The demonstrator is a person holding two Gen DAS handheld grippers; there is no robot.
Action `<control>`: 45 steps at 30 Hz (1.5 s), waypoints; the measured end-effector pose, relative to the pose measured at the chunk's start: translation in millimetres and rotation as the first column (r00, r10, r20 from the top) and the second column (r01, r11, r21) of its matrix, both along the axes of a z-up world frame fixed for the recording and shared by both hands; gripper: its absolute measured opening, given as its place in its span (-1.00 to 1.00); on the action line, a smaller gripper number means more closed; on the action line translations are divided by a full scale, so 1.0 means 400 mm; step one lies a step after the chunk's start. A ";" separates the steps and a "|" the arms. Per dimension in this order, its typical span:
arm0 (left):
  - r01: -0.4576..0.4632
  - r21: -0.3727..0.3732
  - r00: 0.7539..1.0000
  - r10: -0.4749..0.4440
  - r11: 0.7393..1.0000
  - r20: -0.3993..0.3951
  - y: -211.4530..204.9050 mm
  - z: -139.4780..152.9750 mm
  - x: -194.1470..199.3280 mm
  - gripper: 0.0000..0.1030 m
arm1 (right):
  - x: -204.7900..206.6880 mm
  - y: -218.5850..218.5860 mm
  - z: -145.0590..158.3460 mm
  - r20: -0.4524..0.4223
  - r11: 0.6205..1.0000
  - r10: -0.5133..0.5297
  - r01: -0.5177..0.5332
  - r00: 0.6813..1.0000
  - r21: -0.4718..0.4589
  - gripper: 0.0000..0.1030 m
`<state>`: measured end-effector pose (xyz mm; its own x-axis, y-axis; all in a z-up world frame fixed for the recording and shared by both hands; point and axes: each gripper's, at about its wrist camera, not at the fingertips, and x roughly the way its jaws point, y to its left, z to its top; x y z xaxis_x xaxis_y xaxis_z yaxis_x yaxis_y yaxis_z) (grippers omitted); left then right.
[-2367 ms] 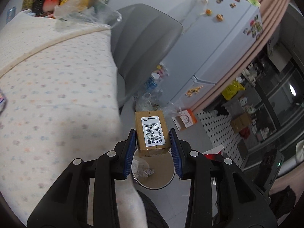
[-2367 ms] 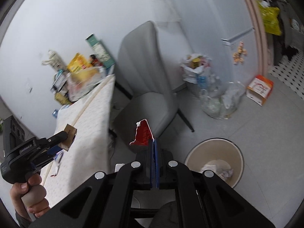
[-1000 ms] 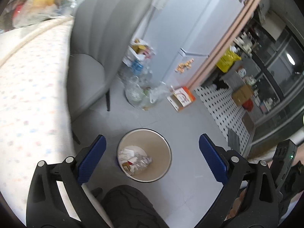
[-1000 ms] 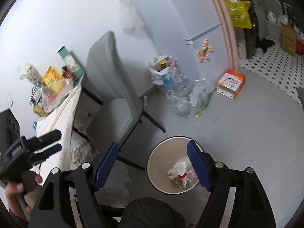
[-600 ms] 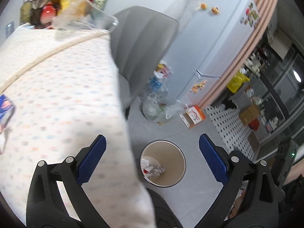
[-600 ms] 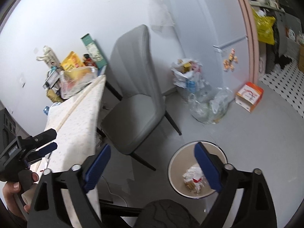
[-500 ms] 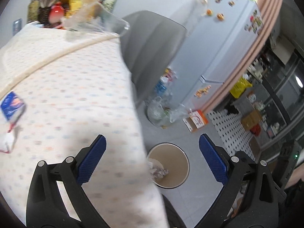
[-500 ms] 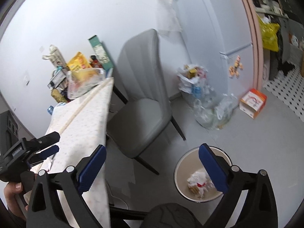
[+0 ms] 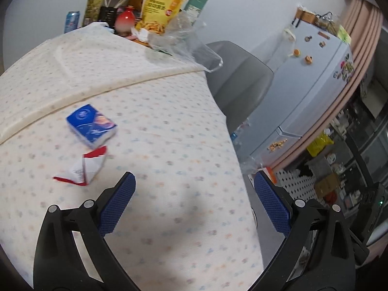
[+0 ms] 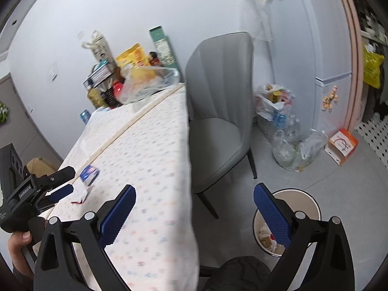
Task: Collect trash
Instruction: 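Move both tools back toward the table, then grasp the red-and-white paper wrapper with the left tool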
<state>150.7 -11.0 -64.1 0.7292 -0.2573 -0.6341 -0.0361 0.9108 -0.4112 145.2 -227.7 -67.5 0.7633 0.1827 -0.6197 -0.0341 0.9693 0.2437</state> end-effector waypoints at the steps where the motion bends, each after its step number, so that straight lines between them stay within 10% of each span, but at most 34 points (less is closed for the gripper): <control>1: -0.007 0.000 1.000 0.007 1.000 0.002 0.015 -0.002 -0.009 0.88 | -0.001 0.008 0.000 0.001 1.000 0.005 -0.005 1.000 -0.004 0.85; 21: -0.208 0.005 0.978 0.208 0.978 -0.033 0.329 -0.069 -0.175 0.88 | -0.061 0.234 -0.016 0.115 0.987 0.162 -0.161 0.980 -0.018 0.85; 28: -0.203 -0.006 0.978 0.203 0.979 -0.043 0.342 -0.101 -0.166 0.86 | -0.033 0.266 -0.054 -0.004 0.980 0.200 -0.200 0.980 -0.022 0.85; 45: -0.165 0.048 0.979 0.170 0.985 -0.116 0.286 -0.159 -0.043 -0.18 | 0.028 0.243 -0.068 -0.037 0.974 0.220 -0.222 0.975 -0.051 0.85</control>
<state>133.3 103.4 -127.8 0.6786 -0.1120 -0.7259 -0.2359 0.9027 -0.3598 156.5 -130.5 -94.5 0.6882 0.3098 -0.6560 -0.2419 0.9505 0.1951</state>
